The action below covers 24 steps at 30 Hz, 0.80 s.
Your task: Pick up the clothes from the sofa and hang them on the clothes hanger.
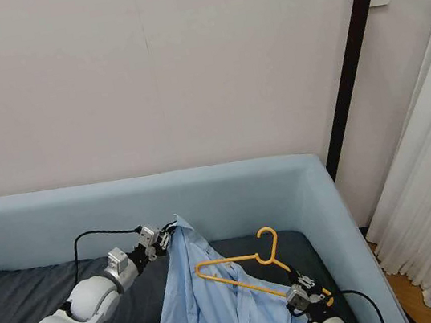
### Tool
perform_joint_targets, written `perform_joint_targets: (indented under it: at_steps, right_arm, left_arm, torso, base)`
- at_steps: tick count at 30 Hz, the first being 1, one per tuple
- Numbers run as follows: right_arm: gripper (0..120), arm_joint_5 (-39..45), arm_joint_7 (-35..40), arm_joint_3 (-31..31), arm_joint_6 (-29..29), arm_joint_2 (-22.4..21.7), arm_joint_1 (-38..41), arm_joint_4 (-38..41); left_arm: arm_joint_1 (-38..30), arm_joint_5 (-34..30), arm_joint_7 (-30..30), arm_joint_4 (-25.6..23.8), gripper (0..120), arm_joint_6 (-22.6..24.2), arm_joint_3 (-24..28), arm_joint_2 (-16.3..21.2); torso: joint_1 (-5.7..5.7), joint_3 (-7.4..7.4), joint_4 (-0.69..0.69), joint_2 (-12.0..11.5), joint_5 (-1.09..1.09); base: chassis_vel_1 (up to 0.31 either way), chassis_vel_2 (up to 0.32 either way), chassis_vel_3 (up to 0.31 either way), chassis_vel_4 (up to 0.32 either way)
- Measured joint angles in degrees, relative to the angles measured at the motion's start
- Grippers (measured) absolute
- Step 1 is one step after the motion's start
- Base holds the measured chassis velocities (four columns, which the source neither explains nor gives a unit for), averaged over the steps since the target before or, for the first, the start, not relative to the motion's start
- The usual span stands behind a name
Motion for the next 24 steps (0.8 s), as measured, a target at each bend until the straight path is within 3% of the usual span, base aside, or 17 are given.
perform_joint_targets:
  at_steps: [13, 24]
  right_arm:
    - [5, 2.70, 2.02, -4.50, -1.25, 0.60, 4.48, -1.31]
    - [5, 7.27, 5.86, -12.42, -5.72, -0.02, 13.85, -9.56]
  left_arm:
    - [0.34, 0.87, -0.79, 0.19, 0, 0.07, 2.59, -4.83]
    - [2.30, 3.34, -0.94, -0.63, 0, -0.31, 3.39, -7.50]
  torso:
    - [0.00, 0.00, -0.01, 0.00, 0.00]
    - [0.00, 0.00, 0.00, 0.00, 0.01]
  base:
    - [0.000, 0.000, 0.000, 0.000]
    - [0.000, 0.000, 0.000, 0.000]
